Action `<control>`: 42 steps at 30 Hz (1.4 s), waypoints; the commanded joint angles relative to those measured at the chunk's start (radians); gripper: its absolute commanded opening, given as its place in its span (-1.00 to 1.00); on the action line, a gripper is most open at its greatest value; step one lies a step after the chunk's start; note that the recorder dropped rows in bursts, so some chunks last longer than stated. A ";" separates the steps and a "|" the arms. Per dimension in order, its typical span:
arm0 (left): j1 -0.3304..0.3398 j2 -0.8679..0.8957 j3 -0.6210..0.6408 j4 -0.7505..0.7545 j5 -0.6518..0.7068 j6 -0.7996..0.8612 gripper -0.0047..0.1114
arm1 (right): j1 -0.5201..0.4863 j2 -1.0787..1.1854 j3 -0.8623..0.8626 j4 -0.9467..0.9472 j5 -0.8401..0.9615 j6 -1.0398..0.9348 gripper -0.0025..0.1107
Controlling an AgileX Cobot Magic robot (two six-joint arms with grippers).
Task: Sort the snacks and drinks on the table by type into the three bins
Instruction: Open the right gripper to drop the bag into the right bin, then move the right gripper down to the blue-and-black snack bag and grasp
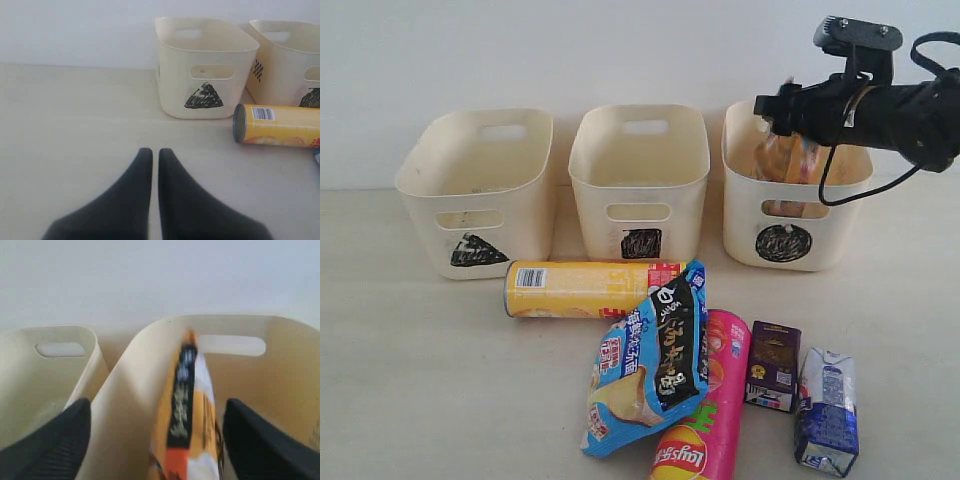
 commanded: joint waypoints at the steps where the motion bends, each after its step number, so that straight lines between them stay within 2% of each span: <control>1: 0.004 -0.004 -0.003 0.001 -0.006 -0.007 -0.85 | -0.006 -0.005 -0.011 0.004 -0.005 -0.037 0.38; 10: 0.004 -0.004 -0.003 0.001 -0.006 -0.007 -0.85 | -0.006 -0.068 -0.011 -0.010 0.062 -0.074 0.38; 13: 0.004 -0.004 -0.003 0.001 -0.006 -0.007 -0.85 | -0.002 -0.135 -0.011 -0.090 0.202 -0.102 0.38; 17: 0.004 -0.004 -0.003 0.001 -0.006 -0.007 -0.85 | 0.025 -0.214 -0.011 -0.116 0.413 -0.267 0.37; 19: 0.004 -0.004 -0.003 0.001 -0.006 -0.007 -0.85 | 0.038 -0.258 -0.011 -0.116 0.507 -0.346 0.23; 23: 0.004 -0.004 -0.003 0.001 -0.006 -0.007 -0.85 | 0.053 -0.311 -0.011 -0.080 0.775 -0.511 -0.82; 24: 0.004 -0.004 -0.003 0.001 -0.006 -0.007 -0.85 | 0.053 -0.311 -0.011 -0.050 0.825 -0.557 -0.96; 26: 0.004 -0.004 -0.003 0.001 -0.006 -0.007 -0.85 | 0.053 -0.312 -0.020 0.048 0.928 -0.687 -0.92; 28: 0.004 -0.004 -0.003 0.001 -0.006 -0.007 -0.85 | 0.053 -0.313 -0.028 0.221 1.034 -0.843 -0.92; 31: 0.004 -0.004 -0.003 0.001 -0.006 -0.007 -0.85 | 0.053 -0.327 -0.039 0.509 1.104 -0.974 -0.89; 33: 0.004 -0.004 -0.003 0.001 -0.006 -0.007 -0.85 | 0.053 -0.332 -0.039 0.650 1.141 -1.053 -0.70; 34: 0.004 -0.004 -0.003 0.001 -0.006 -0.007 -0.85 | 0.053 -0.332 -0.039 0.727 1.162 -1.085 -0.53; 35: 0.004 -0.004 -0.003 0.001 -0.006 -0.007 -0.85 | 0.053 -0.332 -0.039 0.792 1.179 -1.114 -0.31; 37: 0.004 -0.004 -0.003 0.001 -0.006 -0.007 -0.85 | 0.053 -0.332 -0.037 0.956 1.228 -1.174 0.39; 39: 0.004 -0.004 -0.003 0.001 -0.006 -0.007 -0.85 | 0.056 -0.332 -0.037 1.059 1.267 -1.197 0.53; 42: 0.004 -0.004 -0.003 0.001 -0.006 -0.007 -0.85 | 0.097 -0.332 -0.033 1.083 1.287 -1.198 0.51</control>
